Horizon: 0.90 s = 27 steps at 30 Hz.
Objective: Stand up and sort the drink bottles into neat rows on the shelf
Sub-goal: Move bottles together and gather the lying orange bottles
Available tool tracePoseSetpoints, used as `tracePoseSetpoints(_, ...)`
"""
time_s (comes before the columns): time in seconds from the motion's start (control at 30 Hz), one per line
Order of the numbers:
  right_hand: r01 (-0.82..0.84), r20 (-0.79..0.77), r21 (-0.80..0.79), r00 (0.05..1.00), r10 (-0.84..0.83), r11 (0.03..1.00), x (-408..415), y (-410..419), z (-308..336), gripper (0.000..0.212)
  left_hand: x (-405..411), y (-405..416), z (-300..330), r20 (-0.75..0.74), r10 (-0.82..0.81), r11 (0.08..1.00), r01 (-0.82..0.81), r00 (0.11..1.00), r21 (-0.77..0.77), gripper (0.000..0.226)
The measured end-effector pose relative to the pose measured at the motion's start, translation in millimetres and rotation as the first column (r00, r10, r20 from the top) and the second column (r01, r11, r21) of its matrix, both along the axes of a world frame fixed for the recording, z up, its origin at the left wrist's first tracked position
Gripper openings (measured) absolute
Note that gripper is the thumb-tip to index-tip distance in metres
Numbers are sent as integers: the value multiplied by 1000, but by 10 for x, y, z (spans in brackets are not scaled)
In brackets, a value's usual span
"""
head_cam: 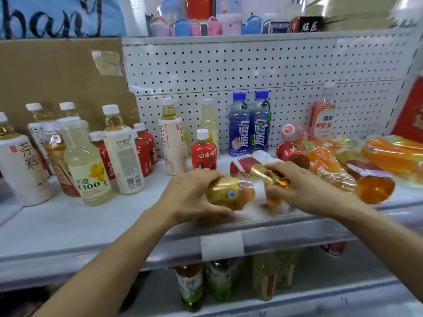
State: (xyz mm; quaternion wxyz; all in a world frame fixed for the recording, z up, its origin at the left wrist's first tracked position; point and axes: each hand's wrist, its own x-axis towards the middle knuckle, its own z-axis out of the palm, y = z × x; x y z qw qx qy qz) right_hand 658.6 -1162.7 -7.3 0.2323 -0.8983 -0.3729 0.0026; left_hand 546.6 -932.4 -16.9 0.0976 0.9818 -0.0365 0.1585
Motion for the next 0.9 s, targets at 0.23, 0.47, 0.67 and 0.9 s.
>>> tracePoseSetpoints(0.23,105,313,-167,948,-49,980,-211,84,-229,72,-2,86,-147,322,476,541,16,818,-841,72)
tracePoseSetpoints(0.47,118,412,-163,910,-41,980,-181,141,-273,66,128,280,-302,321,583,524,-43,747,-851,80)
tracePoseSetpoints(0.67,6,389,36,921,-19,999,-270,120,39,58,148,323,-317,325,600,535,-65,731,-842,88)
tracePoseSetpoints(0.9,-155,184,286,977,104,946,-274,557,606,57,133,338,-309,307,592,541,-85,745,-837,90)
